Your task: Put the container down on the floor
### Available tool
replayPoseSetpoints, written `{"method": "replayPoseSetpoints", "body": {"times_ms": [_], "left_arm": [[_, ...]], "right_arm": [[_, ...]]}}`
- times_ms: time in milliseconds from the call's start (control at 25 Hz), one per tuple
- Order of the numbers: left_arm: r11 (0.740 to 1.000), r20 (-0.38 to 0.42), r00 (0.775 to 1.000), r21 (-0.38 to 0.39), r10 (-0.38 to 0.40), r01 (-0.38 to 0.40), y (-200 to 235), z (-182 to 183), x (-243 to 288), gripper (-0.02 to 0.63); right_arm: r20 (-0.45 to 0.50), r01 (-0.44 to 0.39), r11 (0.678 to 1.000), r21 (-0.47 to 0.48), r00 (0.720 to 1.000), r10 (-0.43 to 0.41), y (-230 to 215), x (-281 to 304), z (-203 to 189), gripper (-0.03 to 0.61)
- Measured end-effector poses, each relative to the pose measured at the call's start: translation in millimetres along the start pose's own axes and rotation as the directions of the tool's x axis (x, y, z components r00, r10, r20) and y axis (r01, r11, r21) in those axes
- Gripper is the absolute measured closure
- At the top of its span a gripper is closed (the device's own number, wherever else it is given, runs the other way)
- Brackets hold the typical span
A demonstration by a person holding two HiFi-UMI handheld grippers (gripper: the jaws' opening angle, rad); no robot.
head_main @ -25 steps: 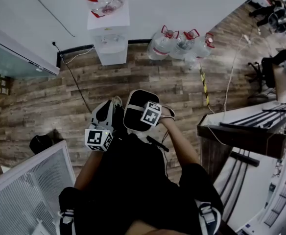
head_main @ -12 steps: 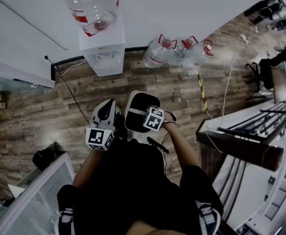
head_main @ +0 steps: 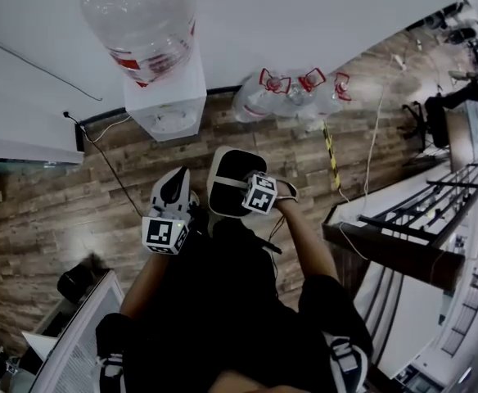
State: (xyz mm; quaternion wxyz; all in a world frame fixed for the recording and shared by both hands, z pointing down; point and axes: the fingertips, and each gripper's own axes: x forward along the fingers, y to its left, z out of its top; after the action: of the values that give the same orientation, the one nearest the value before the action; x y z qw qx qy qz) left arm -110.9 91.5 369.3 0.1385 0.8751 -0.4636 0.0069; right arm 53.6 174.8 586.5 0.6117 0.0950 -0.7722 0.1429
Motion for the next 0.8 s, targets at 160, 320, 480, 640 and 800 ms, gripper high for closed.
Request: {"method": "replayPoseSetpoints", "body": {"times_ms": [160,320,480,640,800], "left_arm": [[1.000,-0.001,1.000,-0.016,0.008,-0.008,13.6,2.7,10.6,0.584],[0.999,0.020,0.999,-0.034,0.038,-0.037,22.5,6.2,26.3,0.584],[0.996,0.021,0.996,-0.024,0.082,-0.081,32.1,3.6,49.5,0.584],[0.991,0.025,0.991,-0.008,0.133,-0.133,38.5,2.5,81.5,0.583],[0.983,0.006,0.983,-0.007,0.181,-0.181,39.2,2.6,121.4,0.584]], "right_arm": [[-0.010,-0.001,1.000,-0.011,1.000,0.001,-29.9,1.0,11.1,0.489],[-0.006,-0.007,1.000,-0.015,1.000,0.007,-63.0,6.4,15.5,0.489],[0.007,-0.016,1.000,-0.020,1.000,0.016,-99.3,19.4,20.7,0.489],[0.001,-0.038,0.997,-0.072,0.999,0.038,-135.1,27.5,21.2,0.489],[-0.005,-0.061,0.991,-0.120,0.998,0.061,-170.8,36.0,18.7,0.489]]}}
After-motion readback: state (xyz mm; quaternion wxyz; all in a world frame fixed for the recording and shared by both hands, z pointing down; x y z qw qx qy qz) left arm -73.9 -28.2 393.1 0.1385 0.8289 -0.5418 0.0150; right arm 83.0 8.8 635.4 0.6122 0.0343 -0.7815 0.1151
